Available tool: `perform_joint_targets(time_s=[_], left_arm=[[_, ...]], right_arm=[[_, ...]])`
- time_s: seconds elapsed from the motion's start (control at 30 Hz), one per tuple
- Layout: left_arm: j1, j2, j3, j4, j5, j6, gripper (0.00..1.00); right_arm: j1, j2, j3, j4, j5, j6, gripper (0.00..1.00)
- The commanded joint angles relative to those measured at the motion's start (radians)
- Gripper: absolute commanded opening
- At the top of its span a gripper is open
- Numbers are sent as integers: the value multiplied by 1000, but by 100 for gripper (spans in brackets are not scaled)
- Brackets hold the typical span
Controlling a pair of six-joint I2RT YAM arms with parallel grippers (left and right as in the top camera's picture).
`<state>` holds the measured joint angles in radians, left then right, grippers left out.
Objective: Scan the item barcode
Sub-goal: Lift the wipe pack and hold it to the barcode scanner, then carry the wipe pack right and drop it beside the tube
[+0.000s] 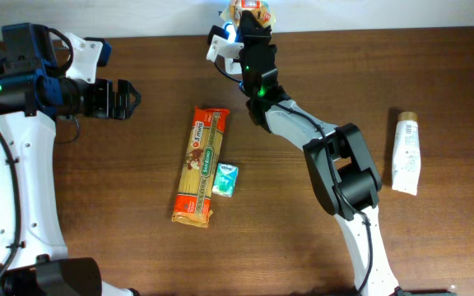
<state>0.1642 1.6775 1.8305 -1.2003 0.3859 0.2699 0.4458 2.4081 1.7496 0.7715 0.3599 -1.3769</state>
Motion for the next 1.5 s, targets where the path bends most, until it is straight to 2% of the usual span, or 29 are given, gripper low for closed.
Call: perform_joint_targets(time_s=[0.0,0.07,0.13,0.17,0.3,0.33,0.4,0.43,0.5,0.63,0.77,0.9,1.0,1.03,1.07,1.1,1.13,1.17,1.27,1.33,1.4,1.47], left_arm=[[3,2,3,2,11,16,99],[3,2,3,2,11,16,99],[2,2,3,2,11,16,99],[2,2,3,2,11,16,99],[2,2,3,2,11,16,99],[2,2,3,2,11,16,99],[2,2,3,2,11,16,99],[3,2,3,2,11,16,99],[2,2,3,2,11,16,99],[2,2,3,2,11,16,99],[2,2,3,2,11,16,99],[3,2,3,2,11,16,99],[3,2,3,2,11,16,99],[2,2,3,2,11,16,99],[3,2,3,2,11,16,99],[3,2,3,2,11,16,99],[2,2,3,2,11,16,99],[2,2,3,2,11,16,99],[2,2,3,2,11,16,99],[3,2,3,2,11,16,99],[3,2,3,2,11,16,99],[2,2,3,2,11,16,99]], right_arm=[[1,-24,20,18,-9,1,4],[6,-76,20,7,9,24,4],[14,-159,19,-106,39,129,4],[17,-227,20,-213,63,212,4],[26,-523,20,-662,92,782,4],[19,-618,20,-875,51,1019,4],[-4,-729,20,-1158,9,1327,4],[-35,-793,20,-1352,-11,1492,4],[-159,-860,20,-1627,-229,1552,4],[-468,-805,13,-1933,-423,1551,4],[-660,-684,-52,-1939,-439,1551,4],[-750,-497,-63,-1911,-418,1551,4],[-796,-437,-63,-1867,-340,1551,4],[-808,-436,-63,-1864,-320,1551,13],[-816,-440,-58,-1864,-321,1551,44],[-819,-440,-53,-1865,-321,1551,54],[-820,-440,-41,-1872,-321,1551,74],[-820,-440,-1,-1912,-320,1551,99],[-819,-454,175,-2060,-321,1551,99],[-810,-456,356,-2196,-330,1551,99],[-783,-457,445,-2245,-442,1551,99],[-728,-452,436,-2236,-730,1551,99]])
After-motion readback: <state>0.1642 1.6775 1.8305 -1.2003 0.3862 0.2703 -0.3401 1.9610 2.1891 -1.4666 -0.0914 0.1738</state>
